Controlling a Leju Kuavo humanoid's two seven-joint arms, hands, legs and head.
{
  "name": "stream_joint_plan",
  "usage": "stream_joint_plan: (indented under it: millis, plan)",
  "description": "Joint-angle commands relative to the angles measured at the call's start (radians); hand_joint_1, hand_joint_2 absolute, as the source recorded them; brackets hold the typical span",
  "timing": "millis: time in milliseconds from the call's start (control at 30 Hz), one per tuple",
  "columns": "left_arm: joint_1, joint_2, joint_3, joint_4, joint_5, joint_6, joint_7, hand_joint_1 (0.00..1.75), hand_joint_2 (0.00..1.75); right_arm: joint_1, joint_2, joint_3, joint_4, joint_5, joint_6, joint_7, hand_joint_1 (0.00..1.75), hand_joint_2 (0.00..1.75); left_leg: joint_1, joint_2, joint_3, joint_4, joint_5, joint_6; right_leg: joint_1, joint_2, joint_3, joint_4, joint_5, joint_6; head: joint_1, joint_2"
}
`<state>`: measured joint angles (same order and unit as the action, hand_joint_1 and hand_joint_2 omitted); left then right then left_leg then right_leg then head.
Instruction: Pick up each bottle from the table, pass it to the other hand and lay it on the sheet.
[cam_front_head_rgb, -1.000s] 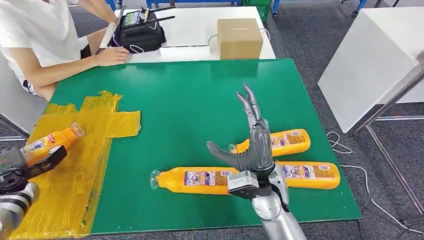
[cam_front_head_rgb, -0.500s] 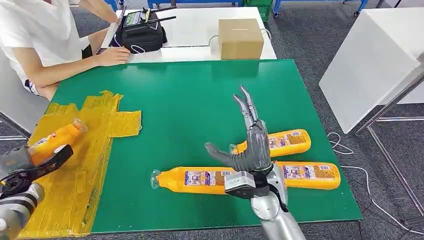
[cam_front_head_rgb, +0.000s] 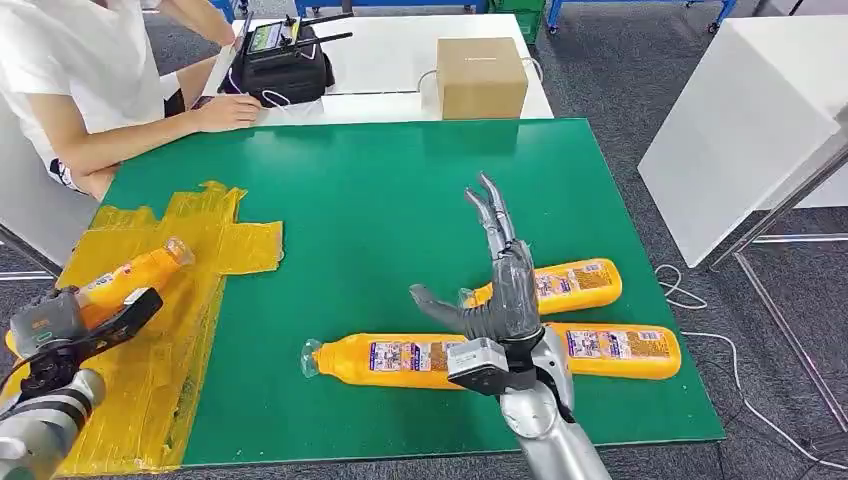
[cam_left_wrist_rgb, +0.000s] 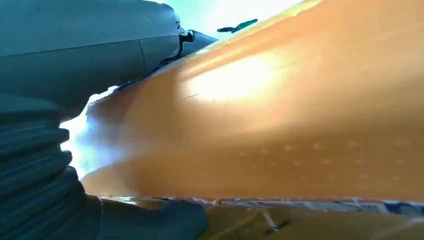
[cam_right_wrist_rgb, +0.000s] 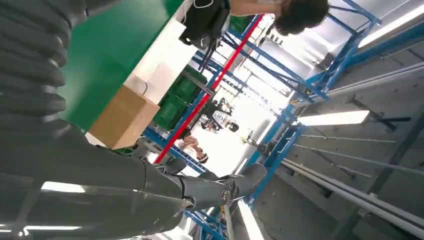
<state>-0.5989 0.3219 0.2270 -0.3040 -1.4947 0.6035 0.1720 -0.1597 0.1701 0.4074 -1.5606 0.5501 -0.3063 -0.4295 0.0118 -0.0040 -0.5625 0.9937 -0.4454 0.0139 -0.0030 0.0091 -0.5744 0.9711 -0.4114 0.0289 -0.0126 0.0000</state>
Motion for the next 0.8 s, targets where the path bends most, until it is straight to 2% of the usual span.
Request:
stream_joint_plan:
  millis: [33, 367, 467, 567, 600, 800]
  plan:
    - [-0.019, -0.095, 0.106, 0.012, -0.008, 0.019, -0.096, 1.29, 1.75, -0.037, -0.026, 0.001, 0.058, -0.002, -0.006, 0.002, 0.0, 1.75, 0.0, -0.002, 0.003, -0.001, 0.0, 0.0, 0.0, -0.004, 0.004, -0.002, -0.001, 0.0, 0.0, 0.0]
    - [-0.019, -0.099, 0.104, 0.011, -0.013, 0.02, -0.11, 1.29, 1.75, -0.038, -0.025, -0.001, 0.06, -0.002, -0.005, 0.001, 0.0, 1.75, 0.0, -0.001, 0.002, -0.001, 0.0, 0.0, 0.0, -0.002, 0.002, -0.001, -0.001, 0.0, 0.0, 0.0]
    - [-0.018, -0.109, 0.096, 0.008, -0.031, 0.022, -0.139, 1.2, 1.75, -0.039, -0.023, -0.003, 0.063, -0.002, -0.005, 0.0, 0.0, 1.75, 0.0, -0.001, 0.002, -0.001, 0.0, 0.0, 0.0, -0.002, 0.002, -0.001, 0.0, 0.0, 0.0, 0.0]
    - [-0.021, -0.123, 0.08, 0.006, -0.054, 0.017, -0.145, 0.24, 1.75, -0.043, -0.021, -0.004, 0.071, -0.002, -0.004, -0.001, 0.0, 1.75, 0.0, -0.002, 0.003, -0.001, 0.0, 0.001, 0.001, -0.004, 0.004, -0.002, -0.001, 0.0, 0.0, 0.0]
    - [-0.022, -0.126, 0.076, 0.005, -0.059, 0.015, -0.146, 0.03, 1.75, -0.044, -0.02, -0.004, 0.072, -0.002, -0.003, -0.001, 0.0, 1.75, 0.0, -0.002, 0.002, -0.001, 0.0, 0.0, 0.0, -0.004, 0.003, -0.001, -0.001, 0.0, 0.0, 0.0]
    - [-0.02, -0.136, 0.018, -0.002, -0.076, 0.013, -0.128, 0.0, 1.75, -0.05, -0.014, -0.003, 0.084, 0.0, 0.0, -0.004, 0.0, 1.75, 0.0, -0.001, 0.002, -0.001, 0.0, 0.0, 0.0, -0.002, 0.003, -0.001, -0.001, 0.0, 0.0, 0.0]
